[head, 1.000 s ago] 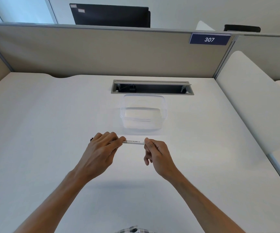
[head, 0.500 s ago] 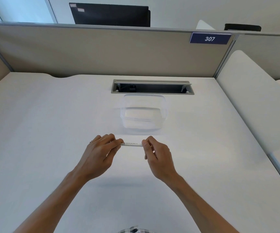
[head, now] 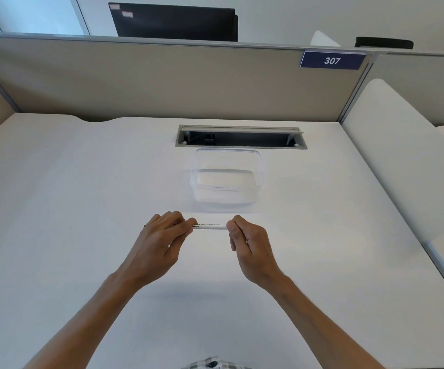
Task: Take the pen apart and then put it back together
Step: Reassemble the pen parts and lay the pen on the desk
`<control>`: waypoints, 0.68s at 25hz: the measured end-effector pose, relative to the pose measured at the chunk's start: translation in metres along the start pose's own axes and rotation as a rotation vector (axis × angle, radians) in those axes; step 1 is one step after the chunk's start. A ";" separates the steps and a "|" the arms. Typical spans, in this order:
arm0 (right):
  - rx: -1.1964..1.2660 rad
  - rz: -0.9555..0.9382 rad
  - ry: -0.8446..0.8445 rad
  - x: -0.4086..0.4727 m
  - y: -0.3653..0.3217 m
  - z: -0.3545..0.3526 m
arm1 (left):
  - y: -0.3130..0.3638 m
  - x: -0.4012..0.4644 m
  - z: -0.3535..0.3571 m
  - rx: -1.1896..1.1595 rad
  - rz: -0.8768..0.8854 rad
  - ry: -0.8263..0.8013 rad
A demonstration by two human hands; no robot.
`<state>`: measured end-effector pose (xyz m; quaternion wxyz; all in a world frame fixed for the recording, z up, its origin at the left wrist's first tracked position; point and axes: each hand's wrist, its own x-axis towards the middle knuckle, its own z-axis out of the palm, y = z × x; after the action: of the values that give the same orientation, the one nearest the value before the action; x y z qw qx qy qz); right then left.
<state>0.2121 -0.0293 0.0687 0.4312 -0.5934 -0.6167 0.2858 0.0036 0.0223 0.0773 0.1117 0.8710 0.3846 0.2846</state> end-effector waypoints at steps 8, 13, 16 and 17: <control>0.358 0.324 -0.017 0.000 -0.002 0.008 | -0.006 -0.001 0.007 0.110 0.074 -0.014; 0.405 0.265 0.157 0.000 -0.007 0.014 | 0.001 -0.003 0.015 -0.185 -0.111 0.040; 0.496 0.265 0.232 0.002 -0.013 0.019 | 0.010 -0.005 0.022 -0.314 -0.182 0.075; 0.517 0.262 0.244 0.003 -0.016 0.020 | 0.014 -0.005 0.025 -0.341 -0.207 0.083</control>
<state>0.1868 -0.0256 0.0735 0.5980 -0.5683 -0.3858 0.4130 0.0238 0.0102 0.0611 0.2704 0.7826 0.4226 0.3685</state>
